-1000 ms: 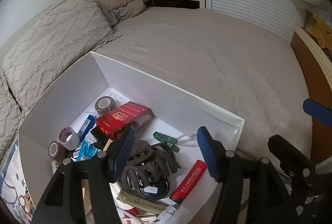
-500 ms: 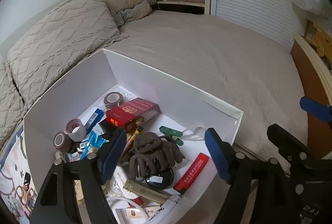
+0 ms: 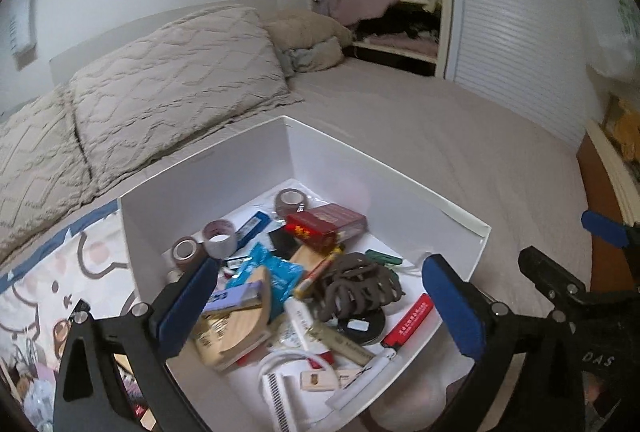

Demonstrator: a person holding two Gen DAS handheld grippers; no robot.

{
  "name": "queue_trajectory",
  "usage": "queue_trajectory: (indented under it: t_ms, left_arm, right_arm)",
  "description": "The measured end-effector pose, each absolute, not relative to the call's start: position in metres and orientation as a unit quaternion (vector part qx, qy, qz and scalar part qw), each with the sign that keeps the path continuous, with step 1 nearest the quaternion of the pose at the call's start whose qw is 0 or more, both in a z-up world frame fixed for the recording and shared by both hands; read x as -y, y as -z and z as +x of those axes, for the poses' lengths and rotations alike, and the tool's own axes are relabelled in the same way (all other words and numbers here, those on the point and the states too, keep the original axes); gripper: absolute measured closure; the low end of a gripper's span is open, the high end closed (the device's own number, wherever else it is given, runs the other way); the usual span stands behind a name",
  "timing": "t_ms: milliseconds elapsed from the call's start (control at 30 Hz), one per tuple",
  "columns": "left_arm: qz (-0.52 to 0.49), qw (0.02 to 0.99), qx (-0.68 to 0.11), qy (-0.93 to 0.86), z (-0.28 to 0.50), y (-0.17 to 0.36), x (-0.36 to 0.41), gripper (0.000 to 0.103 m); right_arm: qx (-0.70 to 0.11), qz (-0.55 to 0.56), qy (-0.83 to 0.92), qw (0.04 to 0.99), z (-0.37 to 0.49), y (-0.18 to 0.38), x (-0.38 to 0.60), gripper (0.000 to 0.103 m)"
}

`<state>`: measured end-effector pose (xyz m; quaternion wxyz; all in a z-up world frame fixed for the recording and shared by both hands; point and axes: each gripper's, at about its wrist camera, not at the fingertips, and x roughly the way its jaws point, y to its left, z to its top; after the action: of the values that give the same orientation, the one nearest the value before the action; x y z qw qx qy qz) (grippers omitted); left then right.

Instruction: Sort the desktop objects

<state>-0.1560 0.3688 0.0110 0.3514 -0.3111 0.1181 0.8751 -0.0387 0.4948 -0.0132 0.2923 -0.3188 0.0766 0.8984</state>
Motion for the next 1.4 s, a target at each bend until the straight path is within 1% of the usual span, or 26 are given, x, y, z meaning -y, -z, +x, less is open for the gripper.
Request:
queue_trajectory:
  t_ms: [233,433,633,800,1033,1267,1400]
  left_arm:
    - [-0.306,0.347,-0.083,-0.883,-0.149,-0.024,-0.334,0.000]
    - [-0.301,0.334,-0.068,-0.891,-0.142,-0.032,-0.307,0.000]
    - [-0.288,0.321,-0.055,-0.901,-0.130,-0.039,-0.278,0.000]
    - [-0.264,0.295,-0.058,-0.916,-0.118,-0.046,-0.253,0.000]
    - [-0.252,0.269,-0.054,-0.928,-0.101,-0.049,-0.215,0.000]
    - [-0.244,0.254,-0.059,-0.934,-0.080,-0.043,-0.186,0.000]
    - [-0.242,0.244,-0.044,-0.938,-0.071,-0.041,-0.167,0.000]
  right_arm:
    - [-0.091,-0.302,-0.903,0.292,-0.036,0.008,-0.488,0.000]
    - [-0.089,-0.289,-0.908,0.290,-0.032,0.001,-0.478,0.000]
    - [-0.067,-0.280,-0.912,0.291,-0.029,-0.007,-0.460,0.000]
    - [-0.048,-0.264,-0.921,0.281,-0.022,-0.015,-0.443,0.000]
    - [-0.032,-0.255,-0.928,0.271,-0.013,-0.014,-0.419,0.000]
    - [-0.035,-0.242,-0.941,0.235,-0.007,-0.017,-0.395,0.000]
    - [-0.028,-0.230,-0.950,0.209,-0.001,-0.021,-0.373,0.000]
